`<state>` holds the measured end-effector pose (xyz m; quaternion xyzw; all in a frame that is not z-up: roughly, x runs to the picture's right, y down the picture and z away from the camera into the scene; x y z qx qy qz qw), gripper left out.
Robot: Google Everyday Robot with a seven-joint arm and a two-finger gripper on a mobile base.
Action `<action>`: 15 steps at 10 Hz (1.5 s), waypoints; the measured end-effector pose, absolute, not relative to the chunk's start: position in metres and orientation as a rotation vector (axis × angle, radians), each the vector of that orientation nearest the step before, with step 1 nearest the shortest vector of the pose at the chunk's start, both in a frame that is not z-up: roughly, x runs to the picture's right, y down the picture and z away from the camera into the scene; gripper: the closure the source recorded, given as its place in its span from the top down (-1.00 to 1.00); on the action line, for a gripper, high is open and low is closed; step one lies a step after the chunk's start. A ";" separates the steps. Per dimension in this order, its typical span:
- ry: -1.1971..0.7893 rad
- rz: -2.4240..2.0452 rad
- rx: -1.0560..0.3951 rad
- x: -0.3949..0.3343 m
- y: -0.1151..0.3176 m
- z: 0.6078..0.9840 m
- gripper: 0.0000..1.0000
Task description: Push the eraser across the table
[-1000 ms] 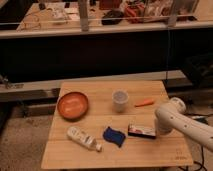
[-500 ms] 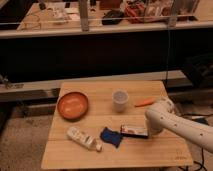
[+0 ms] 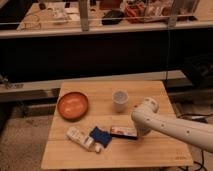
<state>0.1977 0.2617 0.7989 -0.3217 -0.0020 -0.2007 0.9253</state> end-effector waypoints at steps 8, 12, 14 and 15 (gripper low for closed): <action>-0.003 -0.429 -0.658 0.197 0.262 0.796 -1.00; -0.003 -0.428 -0.658 0.197 0.262 0.796 -1.00; -0.003 -0.428 -0.658 0.197 0.262 0.796 -1.00; -0.003 -0.428 -0.658 0.197 0.262 0.796 -1.00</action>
